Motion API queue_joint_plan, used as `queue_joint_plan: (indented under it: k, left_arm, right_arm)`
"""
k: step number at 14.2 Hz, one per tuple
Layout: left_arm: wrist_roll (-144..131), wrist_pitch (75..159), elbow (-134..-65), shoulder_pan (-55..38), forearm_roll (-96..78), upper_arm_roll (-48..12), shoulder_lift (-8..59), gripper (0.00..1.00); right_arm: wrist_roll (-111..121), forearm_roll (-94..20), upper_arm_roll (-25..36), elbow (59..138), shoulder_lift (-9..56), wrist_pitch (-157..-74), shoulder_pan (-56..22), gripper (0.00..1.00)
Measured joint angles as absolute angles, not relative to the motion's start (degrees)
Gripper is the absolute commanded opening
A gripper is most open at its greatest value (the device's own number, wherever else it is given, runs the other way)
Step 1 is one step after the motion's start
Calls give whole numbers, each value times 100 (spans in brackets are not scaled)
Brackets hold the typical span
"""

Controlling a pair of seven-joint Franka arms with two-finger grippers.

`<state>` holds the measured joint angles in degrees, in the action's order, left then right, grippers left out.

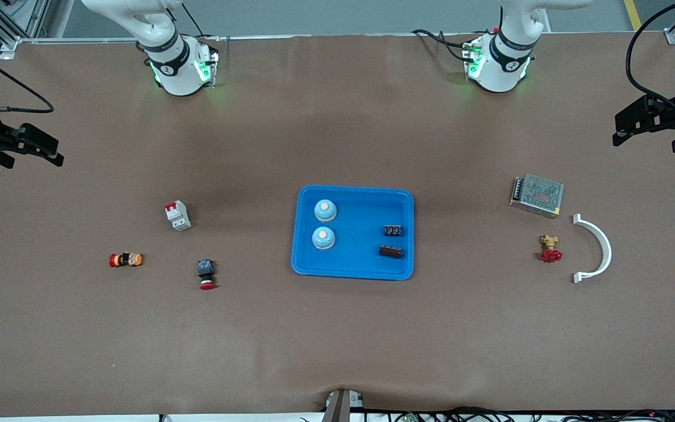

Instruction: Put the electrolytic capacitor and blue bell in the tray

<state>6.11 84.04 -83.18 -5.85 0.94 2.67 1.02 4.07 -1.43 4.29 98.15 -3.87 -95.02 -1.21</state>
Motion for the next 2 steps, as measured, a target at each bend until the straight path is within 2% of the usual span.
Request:
queue_joint_plan:
  k: [2]
  left_arm:
    - [611,8404,-8318,-585,94,267,102,100]
  right_arm:
    - [407,-143,429,9815,-387,-9502,-120,100]
